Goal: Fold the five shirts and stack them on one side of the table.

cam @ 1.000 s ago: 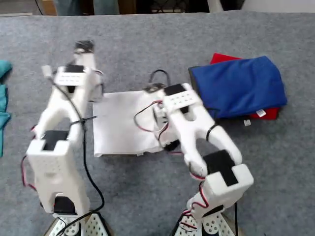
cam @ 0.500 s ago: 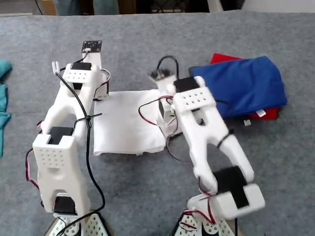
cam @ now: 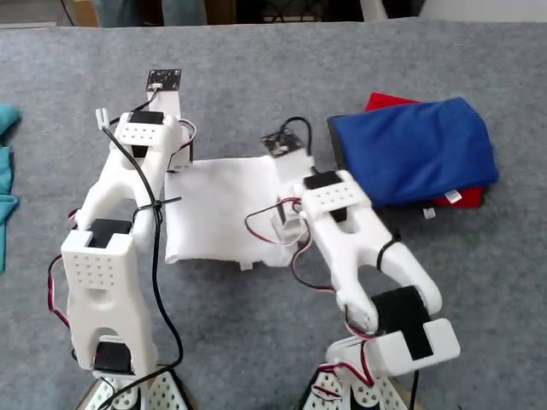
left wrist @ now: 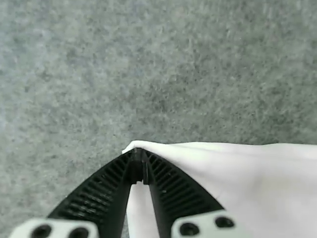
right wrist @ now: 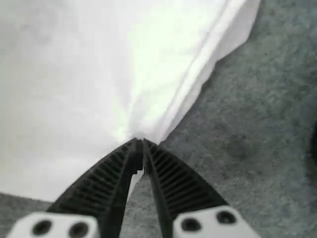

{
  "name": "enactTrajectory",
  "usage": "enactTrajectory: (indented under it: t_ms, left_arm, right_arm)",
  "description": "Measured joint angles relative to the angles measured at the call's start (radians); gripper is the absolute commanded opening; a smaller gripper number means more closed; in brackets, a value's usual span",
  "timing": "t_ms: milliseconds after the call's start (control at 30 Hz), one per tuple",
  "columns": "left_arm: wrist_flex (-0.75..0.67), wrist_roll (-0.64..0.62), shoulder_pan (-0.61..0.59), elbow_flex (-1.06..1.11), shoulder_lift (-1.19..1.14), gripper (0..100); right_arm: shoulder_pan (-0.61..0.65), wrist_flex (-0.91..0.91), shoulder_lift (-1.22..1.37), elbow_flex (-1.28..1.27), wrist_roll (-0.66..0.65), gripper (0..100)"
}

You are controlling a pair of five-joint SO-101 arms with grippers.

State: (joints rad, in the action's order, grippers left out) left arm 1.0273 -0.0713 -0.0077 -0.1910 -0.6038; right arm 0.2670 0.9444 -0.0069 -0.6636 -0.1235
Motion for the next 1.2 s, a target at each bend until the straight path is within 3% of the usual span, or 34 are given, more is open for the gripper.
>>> enactTrajectory:
  t_ms: [267,600,700,967,1100,1200]
  left_arm:
    - [0.0,-0.041,0.002,-0.012,-0.012,3]
    - [0.023,-0.04,-0.008,-0.02,0.012,3]
    - [0.078,0.0,-0.009,-0.021,0.051,3]
    - [0.204,0.017,-0.081,-0.014,0.235,3]
    - [0.198,0.017,-0.196,0.094,0.315,3]
    - [0.117,0.014,-0.288,0.233,0.359,3]
  right_arm:
    - [-0.069,-0.021,-0.003,-0.002,0.0,1.8]
    - [-0.084,0.236,-0.365,0.04,0.012,2.2]
    - [-0.068,0.313,-0.407,0.04,0.13,7.4]
    - [0.054,0.304,-0.362,0.04,0.578,44.2]
    - [0.121,0.226,-0.275,0.04,0.718,47.0]
    - [0.164,0.132,-0.193,0.04,0.789,47.0]
